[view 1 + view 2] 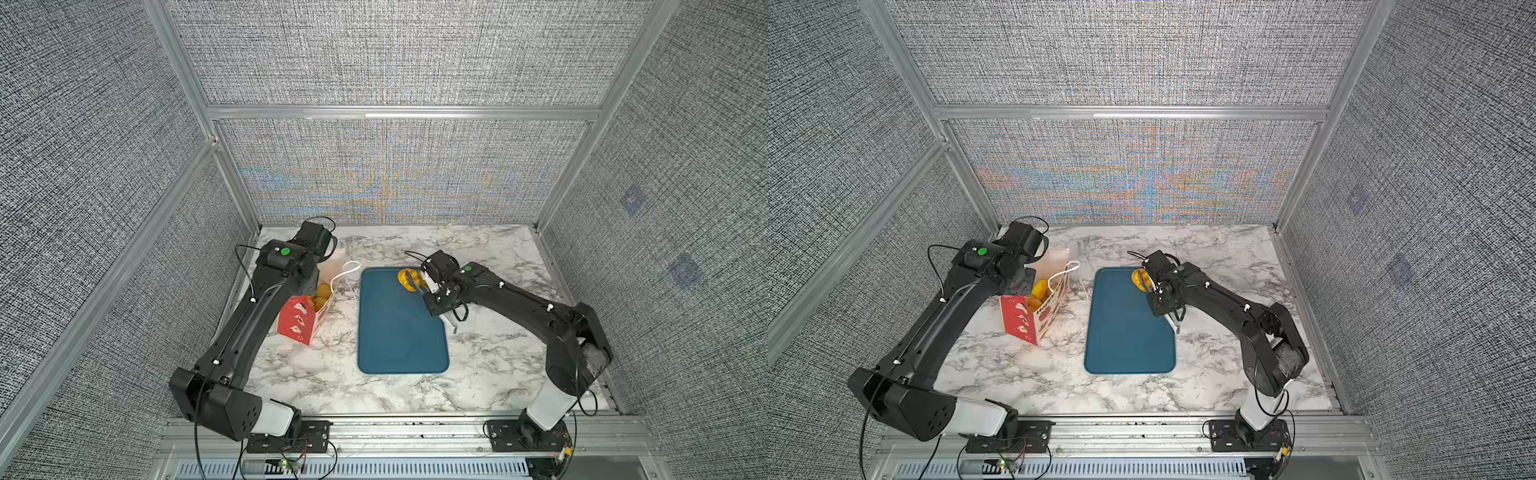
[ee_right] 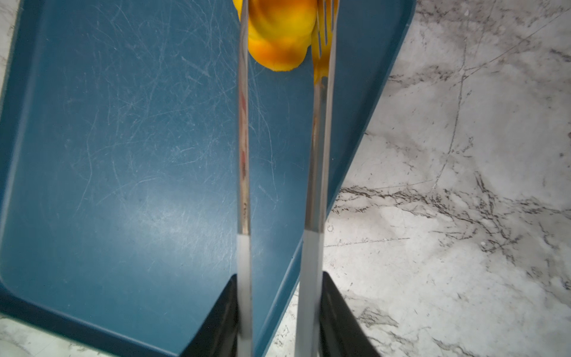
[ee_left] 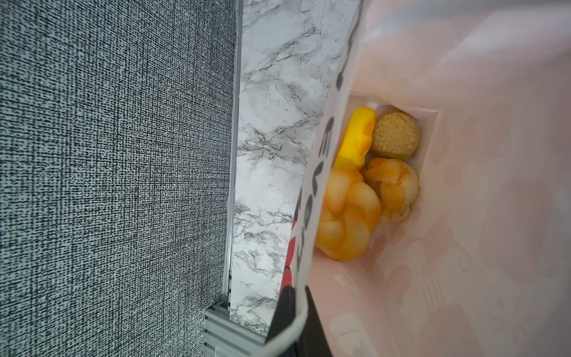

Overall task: Pack bread into a paper bag
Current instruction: Pick up the fake bread from the plate.

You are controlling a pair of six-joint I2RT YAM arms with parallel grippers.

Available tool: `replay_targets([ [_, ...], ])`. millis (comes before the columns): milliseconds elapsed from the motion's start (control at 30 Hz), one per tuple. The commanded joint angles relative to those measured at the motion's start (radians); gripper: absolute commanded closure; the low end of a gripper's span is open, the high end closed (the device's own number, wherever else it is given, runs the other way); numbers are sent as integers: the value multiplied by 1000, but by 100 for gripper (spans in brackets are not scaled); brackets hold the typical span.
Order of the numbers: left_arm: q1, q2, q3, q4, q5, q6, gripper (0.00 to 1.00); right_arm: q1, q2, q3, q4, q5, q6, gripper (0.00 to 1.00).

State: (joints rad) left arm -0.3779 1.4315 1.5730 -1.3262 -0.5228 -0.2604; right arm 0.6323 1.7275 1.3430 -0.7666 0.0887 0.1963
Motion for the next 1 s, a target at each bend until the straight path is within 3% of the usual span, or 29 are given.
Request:
replay_targets([
  [0,0,2,7,7,6,3,98,1,4,6,14,-14,-5,65],
  [533,2,4,15,6,4,3,98,-3,14,19,10,-7,-10,93],
  [767,2,4,22,2,6,-1,98,-3,-20,38,-10,-3,4,100],
  [967,2,0,32,-4,15,-7,98,-2,-74,96,-66,4,29,100],
])
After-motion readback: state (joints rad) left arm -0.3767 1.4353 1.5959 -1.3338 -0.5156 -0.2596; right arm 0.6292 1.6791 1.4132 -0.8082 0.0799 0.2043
